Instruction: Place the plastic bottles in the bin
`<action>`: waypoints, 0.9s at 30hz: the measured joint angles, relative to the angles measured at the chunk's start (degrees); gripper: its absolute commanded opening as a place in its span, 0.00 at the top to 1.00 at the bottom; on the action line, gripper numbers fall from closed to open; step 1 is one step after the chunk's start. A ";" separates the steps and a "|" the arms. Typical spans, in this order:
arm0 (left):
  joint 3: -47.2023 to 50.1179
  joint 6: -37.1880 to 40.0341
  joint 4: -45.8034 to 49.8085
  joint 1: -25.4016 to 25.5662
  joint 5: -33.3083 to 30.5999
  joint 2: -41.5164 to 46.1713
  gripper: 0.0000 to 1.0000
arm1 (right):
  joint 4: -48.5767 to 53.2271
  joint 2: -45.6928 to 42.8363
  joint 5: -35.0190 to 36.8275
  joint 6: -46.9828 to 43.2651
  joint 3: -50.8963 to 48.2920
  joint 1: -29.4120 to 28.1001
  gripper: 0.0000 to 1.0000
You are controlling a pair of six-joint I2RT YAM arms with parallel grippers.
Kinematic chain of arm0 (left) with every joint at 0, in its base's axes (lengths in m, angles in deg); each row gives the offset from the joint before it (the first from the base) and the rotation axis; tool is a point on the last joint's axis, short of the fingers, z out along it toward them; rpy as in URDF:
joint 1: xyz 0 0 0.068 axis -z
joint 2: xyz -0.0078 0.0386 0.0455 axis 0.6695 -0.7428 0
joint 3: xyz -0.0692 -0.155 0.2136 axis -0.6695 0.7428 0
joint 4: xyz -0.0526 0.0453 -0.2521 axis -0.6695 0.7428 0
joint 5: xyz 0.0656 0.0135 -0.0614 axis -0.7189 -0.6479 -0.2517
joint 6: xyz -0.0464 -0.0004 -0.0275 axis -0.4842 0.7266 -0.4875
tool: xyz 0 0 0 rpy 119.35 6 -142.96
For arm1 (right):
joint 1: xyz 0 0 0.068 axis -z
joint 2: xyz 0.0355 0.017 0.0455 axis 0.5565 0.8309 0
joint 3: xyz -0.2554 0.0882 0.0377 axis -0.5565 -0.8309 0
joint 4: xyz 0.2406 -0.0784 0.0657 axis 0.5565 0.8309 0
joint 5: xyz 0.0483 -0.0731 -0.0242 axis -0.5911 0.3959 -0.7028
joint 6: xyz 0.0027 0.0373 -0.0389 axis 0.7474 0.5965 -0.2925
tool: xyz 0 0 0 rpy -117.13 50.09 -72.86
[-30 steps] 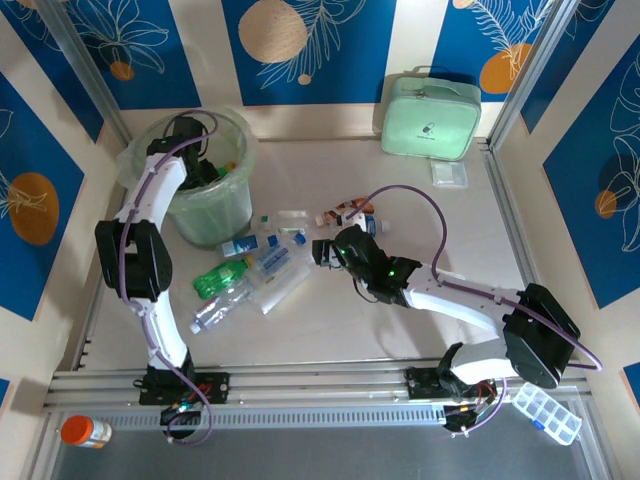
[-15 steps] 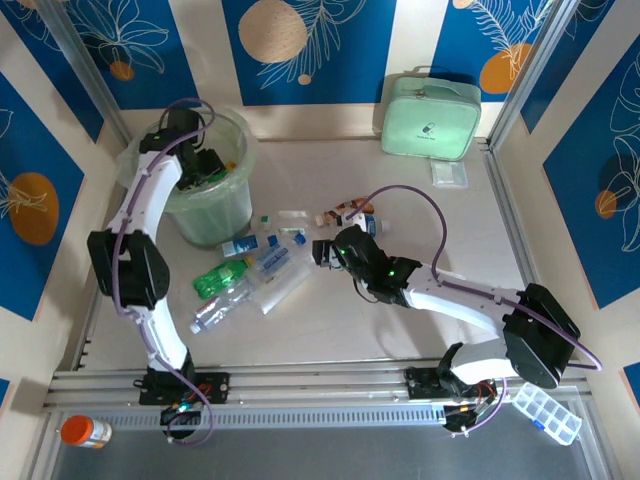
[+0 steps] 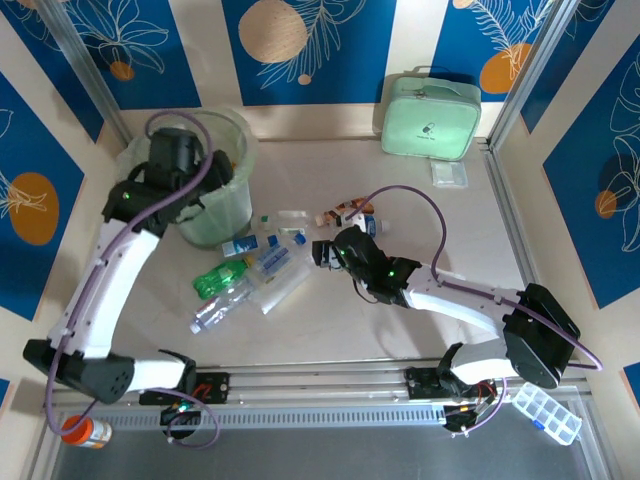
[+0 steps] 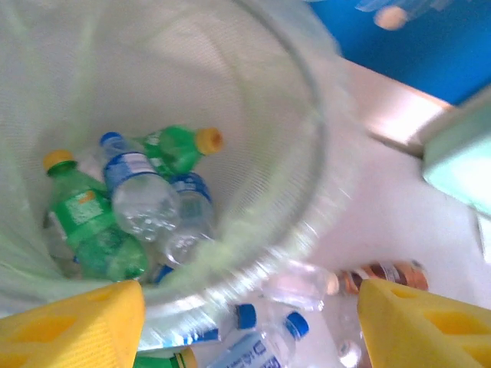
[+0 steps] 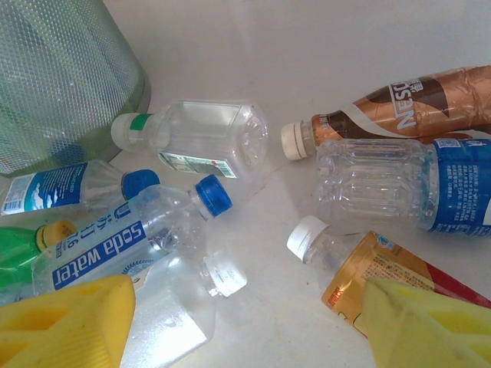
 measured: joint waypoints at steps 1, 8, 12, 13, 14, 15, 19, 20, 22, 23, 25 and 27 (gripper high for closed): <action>1.53 0.37 -0.33 3.65 -1.40 1.46 0.27 | 0.00 0.00 0.00 0.02 0.00 -0.02 0.22; 14.36 1.92 -1.64 24.46 -10.12 9.90 0.28 | 0.02 -1.29 0.00 0.04 -0.04 -0.04 0.22; 21.09 2.36 -3.85 33.59 -16.31 8.90 0.28 | -0.02 -3.67 0.07 0.04 -0.28 -0.04 0.22; 23.02 2.40 -4.90 35.04 -17.20 8.28 0.28 | 0.02 -4.35 0.15 0.04 -0.42 -0.04 0.22; 24.87 2.51 -6.29 35.89 -17.57 7.78 0.28 | 0.15 -4.83 0.24 0.04 -0.46 -0.02 0.22; 27.06 2.58 -8.07 36.61 -17.70 7.34 0.28 | 0.35 -5.35 0.28 0.04 -0.46 0.00 0.22; 33.99 2.75 -14.60 36.85 -18.43 5.70 0.27 | 2.08 -7.30 2.16 0.02 -0.46 0.02 0.22; 34.91 2.75 -15.91 36.83 -18.75 5.49 0.27 | 2.67 -7.72 2.86 0.02 -0.44 0.02 0.22; 36.83 2.89 -19.50 36.83 -19.65 5.33 0.26 | 4.76 -8.52 3.89 0.26 -0.13 0.42 0.22; 37.51 2.95 -20.92 36.83 -20.06 5.35 0.26 | 5.92 -8.74 3.96 0.26 0.28 0.72 0.22; 38.91 2.95 -23.76 36.83 -20.72 5.40 0.26 | 8.37 -8.76 4.07 -0.28 1.68 1.68 0.21; 40.48 3.02 -25.77 36.83 -21.11 6.05 0.26 | 10.78 -8.26 4.09 -1.53 3.61 2.84 0.15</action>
